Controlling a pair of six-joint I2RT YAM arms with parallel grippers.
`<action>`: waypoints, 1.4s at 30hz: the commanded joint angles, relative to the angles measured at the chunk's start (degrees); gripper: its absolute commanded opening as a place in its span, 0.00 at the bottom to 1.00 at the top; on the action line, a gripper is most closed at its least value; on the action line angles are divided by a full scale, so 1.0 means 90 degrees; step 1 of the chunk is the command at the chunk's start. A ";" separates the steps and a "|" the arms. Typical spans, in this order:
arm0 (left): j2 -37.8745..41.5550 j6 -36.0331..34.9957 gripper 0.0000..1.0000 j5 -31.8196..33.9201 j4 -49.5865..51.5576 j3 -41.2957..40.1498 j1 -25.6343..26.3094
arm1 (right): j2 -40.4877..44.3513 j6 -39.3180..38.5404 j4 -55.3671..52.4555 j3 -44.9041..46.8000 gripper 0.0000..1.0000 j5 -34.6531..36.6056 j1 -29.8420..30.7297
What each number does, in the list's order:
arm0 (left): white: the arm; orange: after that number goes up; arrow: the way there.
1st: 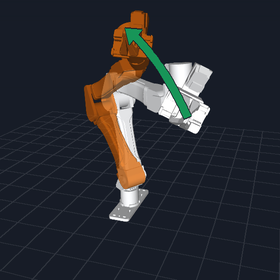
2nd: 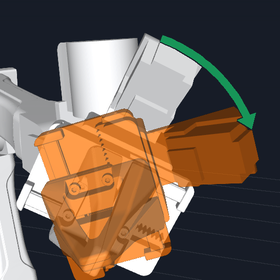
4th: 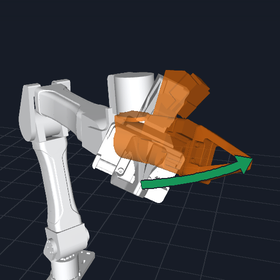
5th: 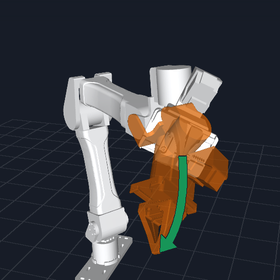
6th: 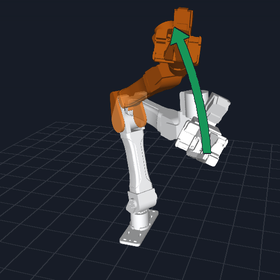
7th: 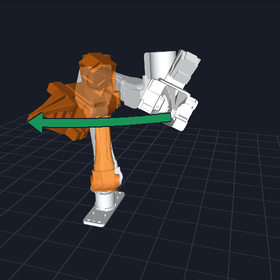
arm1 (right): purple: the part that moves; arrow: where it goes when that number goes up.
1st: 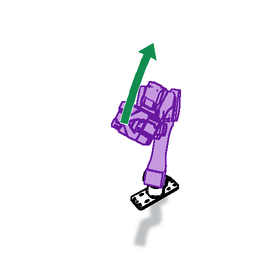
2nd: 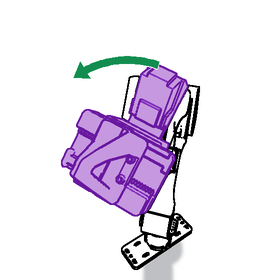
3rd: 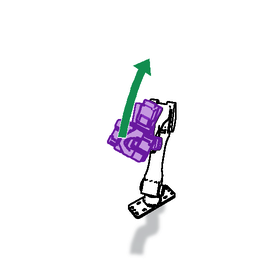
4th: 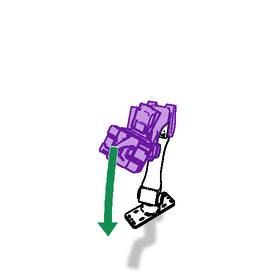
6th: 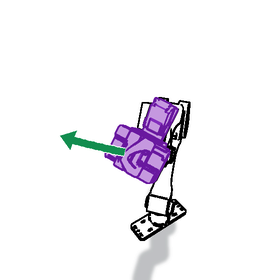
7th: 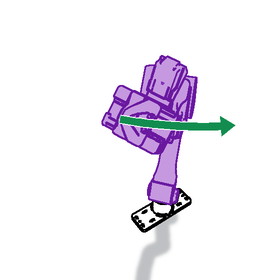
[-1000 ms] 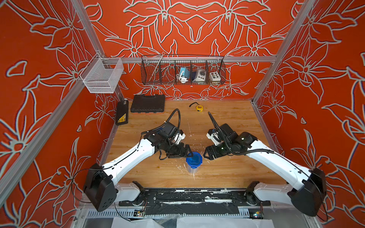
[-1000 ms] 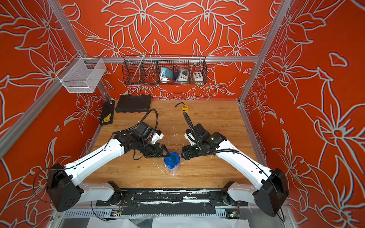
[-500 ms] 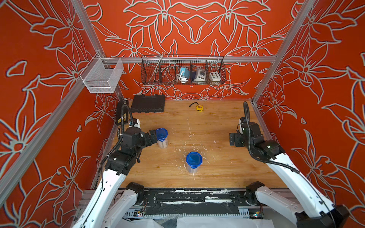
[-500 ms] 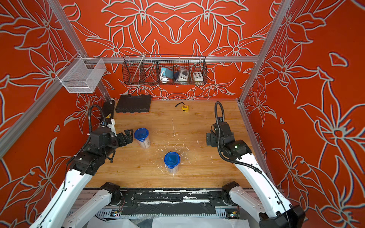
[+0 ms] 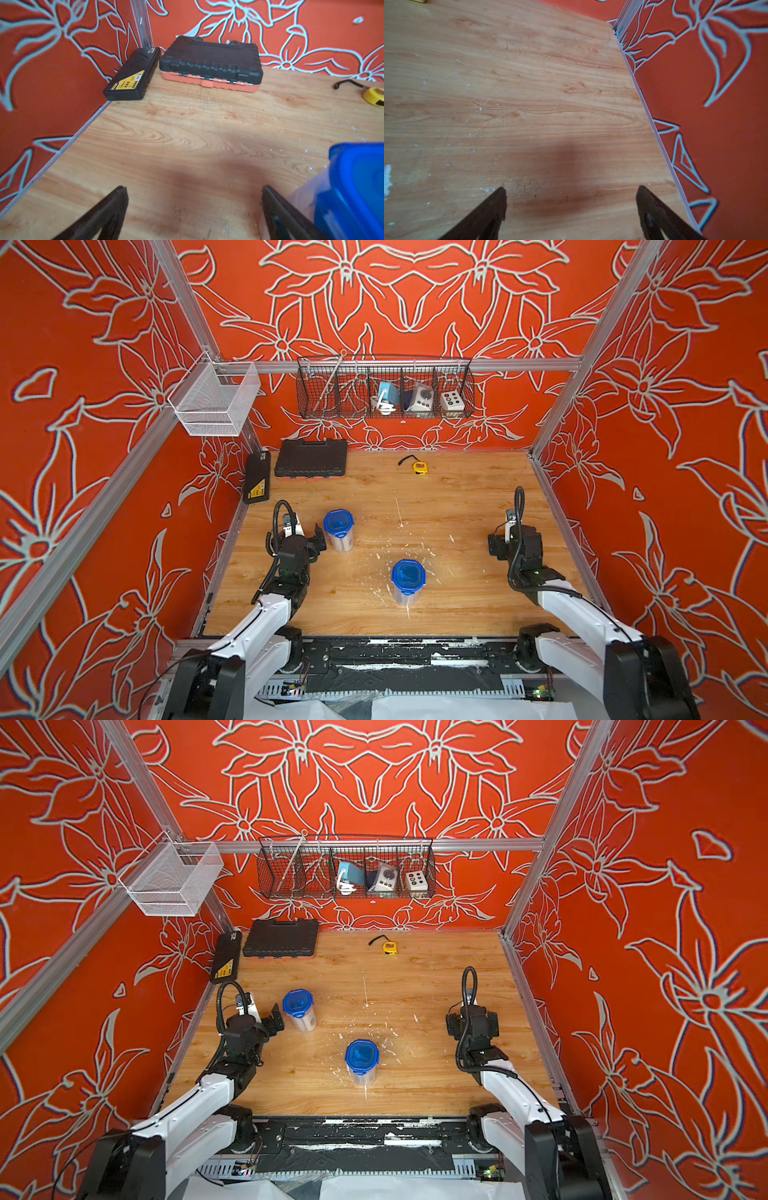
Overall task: Pack away toiletry kits
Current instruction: Reset both arms
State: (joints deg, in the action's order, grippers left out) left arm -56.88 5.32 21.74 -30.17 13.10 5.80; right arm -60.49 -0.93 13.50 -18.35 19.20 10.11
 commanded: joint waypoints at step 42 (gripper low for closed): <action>-0.2637 -0.0533 0.98 -0.1088 -0.4488 -0.0781 -0.0127 | -0.2244 0.0114 0.3452 -0.0091 0.98 -0.0542 -0.0576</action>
